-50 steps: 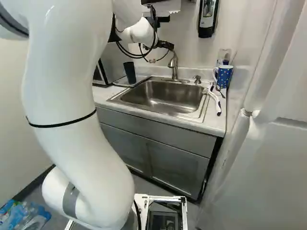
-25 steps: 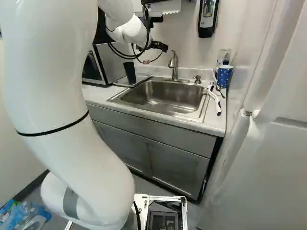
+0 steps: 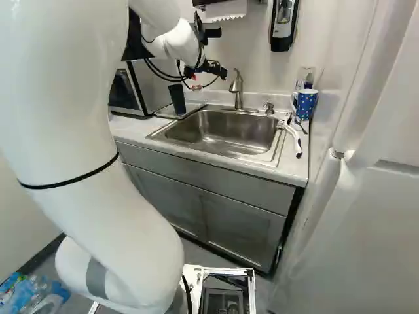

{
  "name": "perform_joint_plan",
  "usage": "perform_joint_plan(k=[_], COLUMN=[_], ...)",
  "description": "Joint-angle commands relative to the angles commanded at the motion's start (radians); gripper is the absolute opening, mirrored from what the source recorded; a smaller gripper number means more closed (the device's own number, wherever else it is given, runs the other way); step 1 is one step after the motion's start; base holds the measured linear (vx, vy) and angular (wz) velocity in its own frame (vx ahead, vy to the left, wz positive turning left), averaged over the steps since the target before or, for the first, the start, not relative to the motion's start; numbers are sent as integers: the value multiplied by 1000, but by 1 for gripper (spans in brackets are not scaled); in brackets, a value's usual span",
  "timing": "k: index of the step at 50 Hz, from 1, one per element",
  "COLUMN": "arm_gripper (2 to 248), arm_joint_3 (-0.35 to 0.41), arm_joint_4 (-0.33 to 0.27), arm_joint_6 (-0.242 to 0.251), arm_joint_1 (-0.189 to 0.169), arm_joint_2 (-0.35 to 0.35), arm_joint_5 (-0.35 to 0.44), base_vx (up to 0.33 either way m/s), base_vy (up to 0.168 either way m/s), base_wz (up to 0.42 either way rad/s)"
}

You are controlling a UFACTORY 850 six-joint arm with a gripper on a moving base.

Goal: Rinse the cup and place it in the tray

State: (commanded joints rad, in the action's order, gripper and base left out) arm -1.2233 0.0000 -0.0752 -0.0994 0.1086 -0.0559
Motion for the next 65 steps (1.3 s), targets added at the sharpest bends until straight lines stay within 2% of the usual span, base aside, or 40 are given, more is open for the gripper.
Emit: perform_joint_plan(k=[27, 49, 65], arm_gripper=[247, 247, 247], arm_joint_3=[23, 81, 117], arm_joint_4=[0, 0, 0], arm_joint_6=[0, 0, 0], arm_joint_1=[9, 0, -38], arm_joint_2=[-22, -78, -113], arm_joint_5=[-175, -317, -321], base_vx=[0, 0, 0], base_vy=[0, 0, 0], base_wz=[0, 0, 0])
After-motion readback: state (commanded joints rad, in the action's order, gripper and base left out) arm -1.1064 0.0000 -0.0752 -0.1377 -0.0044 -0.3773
